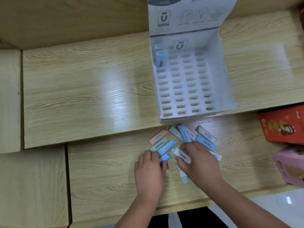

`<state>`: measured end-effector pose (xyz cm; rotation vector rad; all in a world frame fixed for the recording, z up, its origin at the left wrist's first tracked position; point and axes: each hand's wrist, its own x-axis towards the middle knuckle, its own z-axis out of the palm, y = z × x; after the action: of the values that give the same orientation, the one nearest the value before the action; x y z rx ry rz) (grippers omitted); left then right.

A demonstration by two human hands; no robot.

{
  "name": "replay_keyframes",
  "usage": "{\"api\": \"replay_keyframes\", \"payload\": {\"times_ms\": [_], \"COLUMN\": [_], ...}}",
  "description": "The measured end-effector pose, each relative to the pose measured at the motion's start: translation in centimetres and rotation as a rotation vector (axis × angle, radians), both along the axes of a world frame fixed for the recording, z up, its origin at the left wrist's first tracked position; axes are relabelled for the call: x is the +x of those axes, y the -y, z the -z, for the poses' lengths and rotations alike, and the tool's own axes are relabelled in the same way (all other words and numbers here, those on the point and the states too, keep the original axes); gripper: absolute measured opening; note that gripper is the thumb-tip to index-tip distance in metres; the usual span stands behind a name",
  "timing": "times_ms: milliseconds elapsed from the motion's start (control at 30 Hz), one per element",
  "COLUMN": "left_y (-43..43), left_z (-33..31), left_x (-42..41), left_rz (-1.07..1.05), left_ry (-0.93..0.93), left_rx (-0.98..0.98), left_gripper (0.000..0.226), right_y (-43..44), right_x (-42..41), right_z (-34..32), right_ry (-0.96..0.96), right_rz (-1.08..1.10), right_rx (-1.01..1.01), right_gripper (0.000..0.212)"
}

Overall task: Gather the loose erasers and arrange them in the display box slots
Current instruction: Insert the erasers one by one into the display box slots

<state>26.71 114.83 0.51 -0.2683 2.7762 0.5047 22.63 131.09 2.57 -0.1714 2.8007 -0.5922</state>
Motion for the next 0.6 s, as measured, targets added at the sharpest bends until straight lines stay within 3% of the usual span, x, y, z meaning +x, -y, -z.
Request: {"api": "replay_keyframes", "payload": {"times_ms": [167, 300, 433, 600], "left_y": [0.2, 1.8, 3.8, 5.0], "left_z": [-0.5, -2.7, -8.7, -16.1], "left_x": [-0.7, -1.4, -3.4, -7.9], "left_rz": [0.103, 0.067, 0.041, -0.085], "left_ry": [0.033, 0.064, -0.165, -0.402], "left_rx": [0.124, 0.483, 0.705, 0.839], "left_gripper": [0.029, 0.025, 0.019, 0.013], "right_y": [-0.4, -1.0, -1.3, -1.5], "right_x": [-1.1, -3.1, -5.7, -8.6], "right_z": [-5.0, -9.6, -14.4, -18.3], "right_ry": [0.053, 0.062, 0.005, -0.031], "right_rz": [-0.009, -0.029, -0.036, -0.012], "right_rx": [-0.177, -0.416, -0.567, -0.652], "right_gripper": [0.028, 0.029, 0.031, 0.029]}}
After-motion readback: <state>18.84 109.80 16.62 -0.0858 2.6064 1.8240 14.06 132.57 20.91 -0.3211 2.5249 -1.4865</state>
